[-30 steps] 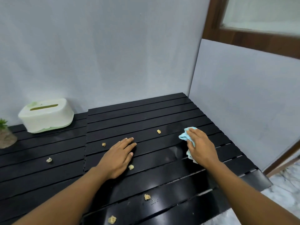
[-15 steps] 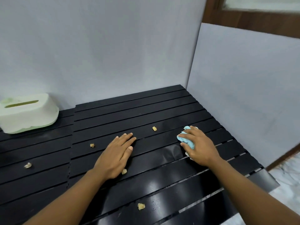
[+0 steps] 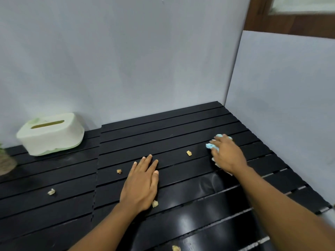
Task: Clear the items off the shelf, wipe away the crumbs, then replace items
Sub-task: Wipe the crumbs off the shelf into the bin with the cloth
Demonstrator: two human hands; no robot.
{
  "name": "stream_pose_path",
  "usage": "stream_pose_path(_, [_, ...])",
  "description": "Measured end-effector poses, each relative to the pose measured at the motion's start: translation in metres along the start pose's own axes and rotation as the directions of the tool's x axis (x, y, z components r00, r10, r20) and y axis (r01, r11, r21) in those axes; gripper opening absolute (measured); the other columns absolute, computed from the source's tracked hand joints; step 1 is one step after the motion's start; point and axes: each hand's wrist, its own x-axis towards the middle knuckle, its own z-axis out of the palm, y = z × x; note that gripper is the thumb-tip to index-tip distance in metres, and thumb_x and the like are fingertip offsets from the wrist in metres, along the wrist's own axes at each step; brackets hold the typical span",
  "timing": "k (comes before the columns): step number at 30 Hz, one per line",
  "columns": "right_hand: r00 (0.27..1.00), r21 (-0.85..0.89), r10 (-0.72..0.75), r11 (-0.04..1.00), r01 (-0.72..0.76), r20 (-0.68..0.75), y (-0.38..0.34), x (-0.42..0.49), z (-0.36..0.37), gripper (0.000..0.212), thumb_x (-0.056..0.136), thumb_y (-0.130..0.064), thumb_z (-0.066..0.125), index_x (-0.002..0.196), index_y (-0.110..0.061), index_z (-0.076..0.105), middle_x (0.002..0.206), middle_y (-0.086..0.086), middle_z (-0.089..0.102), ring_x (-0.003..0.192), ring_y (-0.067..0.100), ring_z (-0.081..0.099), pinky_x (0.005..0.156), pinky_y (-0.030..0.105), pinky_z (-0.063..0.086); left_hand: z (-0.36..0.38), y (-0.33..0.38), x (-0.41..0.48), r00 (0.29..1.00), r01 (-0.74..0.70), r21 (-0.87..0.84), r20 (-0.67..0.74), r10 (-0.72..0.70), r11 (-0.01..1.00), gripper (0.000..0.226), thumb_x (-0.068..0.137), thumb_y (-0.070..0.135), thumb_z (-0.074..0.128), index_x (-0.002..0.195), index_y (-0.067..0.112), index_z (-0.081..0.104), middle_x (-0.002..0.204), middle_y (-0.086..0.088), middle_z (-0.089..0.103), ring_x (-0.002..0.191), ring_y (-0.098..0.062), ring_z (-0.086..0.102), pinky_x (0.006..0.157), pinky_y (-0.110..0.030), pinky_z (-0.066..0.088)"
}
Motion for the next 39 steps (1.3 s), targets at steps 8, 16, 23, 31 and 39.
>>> stream_pose_path(8, [0.901,0.301,-0.430,0.868,0.395,0.060,-0.126,-0.040,0.039,0.036,0.091,-0.027,0.047,0.124,-0.024,0.062,0.139,-0.010,0.052,0.138,0.007,0.034,0.112,0.029,0.030,-0.004,-0.003,-0.001,1.000,-0.002,-0.044,0.029,0.003,0.999,0.080,0.084,0.053,-0.004,0.149,0.019,0.026,0.159,0.007,0.016,0.145,-0.002,0.006,0.117,-0.022,-0.002])
stream_pose_path(16, [0.992,0.176,-0.045,0.982,0.066,-0.120,-0.010,-0.028,-0.028,0.028,0.093,-0.021,0.050,0.115,-0.025,0.067,0.130,-0.007,0.059,0.125,0.013,0.050,0.102,0.028,0.037,-0.023,-0.033,-0.025,0.994,-0.082,0.019,0.078,0.081,0.996,0.078,0.084,0.054,-0.003,0.151,0.019,0.019,0.158,0.013,0.005,0.141,0.004,-0.006,0.112,-0.015,-0.010])
stream_pose_path(23, [0.993,-0.085,0.116,0.990,-0.114,0.016,0.031,-0.048,-0.012,0.046,0.093,-0.017,0.043,0.139,-0.010,0.044,0.148,0.006,0.041,0.141,0.027,0.024,0.112,0.040,0.028,-0.021,-0.029,-0.024,0.995,-0.074,0.037,0.067,0.071,0.997,0.078,0.086,0.051,0.000,0.150,0.014,0.022,0.160,0.007,0.012,0.145,-0.003,0.001,0.115,-0.020,-0.007])
stream_pose_path(31, [0.964,0.114,-0.263,0.960,0.258,0.030,-0.097,-0.100,0.013,0.043,0.091,-0.016,0.045,0.133,-0.019,0.054,0.144,-0.007,0.046,0.142,0.014,0.027,0.113,0.018,0.012,-0.031,-0.018,-0.036,0.998,-0.051,0.062,0.050,0.048,0.997,0.082,0.083,0.051,-0.002,0.147,0.012,0.032,0.157,0.002,0.024,0.145,-0.011,0.014,0.115,-0.022,-0.001])
stream_pose_path(39, [0.943,0.368,-0.292,0.904,0.218,0.158,-0.116,-0.108,0.006,0.037,0.094,-0.021,0.046,0.127,-0.028,0.059,0.137,-0.012,0.054,0.135,0.004,0.037,0.110,0.025,0.032,-0.038,-0.024,-0.066,0.993,-0.069,0.069,0.098,0.062,0.995,0.081,0.084,0.053,-0.003,0.149,0.015,0.026,0.159,0.004,0.017,0.146,-0.010,0.009,0.115,-0.021,-0.003])
